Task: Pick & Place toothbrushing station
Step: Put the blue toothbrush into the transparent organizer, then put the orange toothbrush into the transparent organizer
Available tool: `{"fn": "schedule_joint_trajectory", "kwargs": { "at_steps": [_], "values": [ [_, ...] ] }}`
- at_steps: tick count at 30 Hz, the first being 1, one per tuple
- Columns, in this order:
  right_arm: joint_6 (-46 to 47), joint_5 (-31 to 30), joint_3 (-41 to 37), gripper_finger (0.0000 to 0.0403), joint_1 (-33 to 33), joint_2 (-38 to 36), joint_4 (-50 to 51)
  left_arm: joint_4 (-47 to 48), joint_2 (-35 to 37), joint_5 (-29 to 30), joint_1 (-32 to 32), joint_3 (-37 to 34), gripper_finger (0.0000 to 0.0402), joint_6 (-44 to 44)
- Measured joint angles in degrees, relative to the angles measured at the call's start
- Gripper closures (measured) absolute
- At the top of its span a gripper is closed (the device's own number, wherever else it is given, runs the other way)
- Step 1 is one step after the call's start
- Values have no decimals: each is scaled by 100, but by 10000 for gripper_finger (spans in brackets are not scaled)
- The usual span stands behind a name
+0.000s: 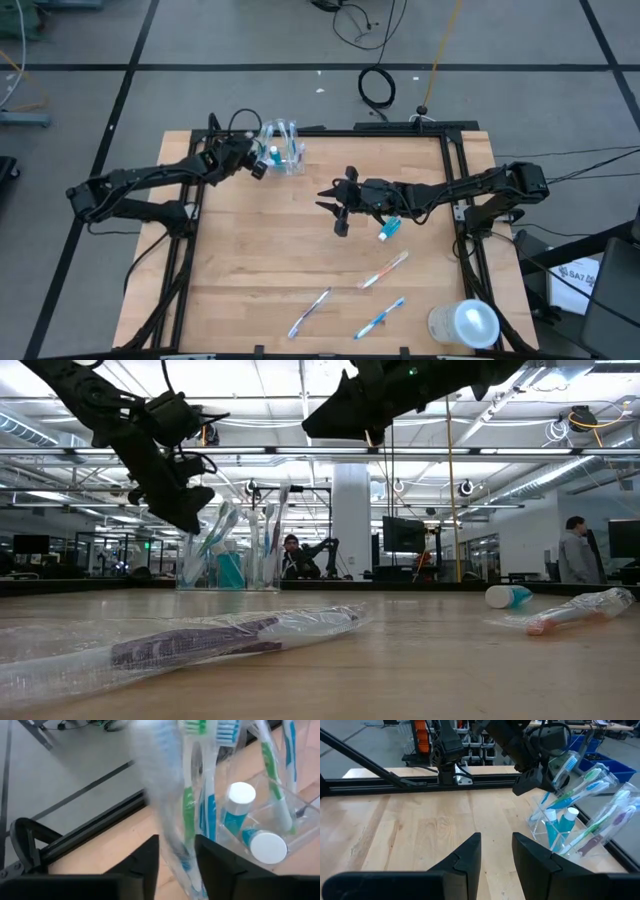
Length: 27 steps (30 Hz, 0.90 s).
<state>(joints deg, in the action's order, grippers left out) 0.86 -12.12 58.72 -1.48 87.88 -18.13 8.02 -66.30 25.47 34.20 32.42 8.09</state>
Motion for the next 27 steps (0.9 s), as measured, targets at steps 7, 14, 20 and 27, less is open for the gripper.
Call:
{"fn": "schedule_joint_trajectory", "kwargs": {
  "at_steps": [7,14,20,27],
  "values": [
    [-93,-2,0,298,0,0,0,169,177,-8,-95,87,223,62],
    [-302,21,0,299,0,0,10,1296,827,-75,-441,684,220,352],
    [-26,25,0,309,8,2,42,1301,1384,-1235,-789,756,220,769],
    [-903,782,-2,315,-102,2,96,1162,1505,-2068,-1263,758,220,753]
  ]
}}
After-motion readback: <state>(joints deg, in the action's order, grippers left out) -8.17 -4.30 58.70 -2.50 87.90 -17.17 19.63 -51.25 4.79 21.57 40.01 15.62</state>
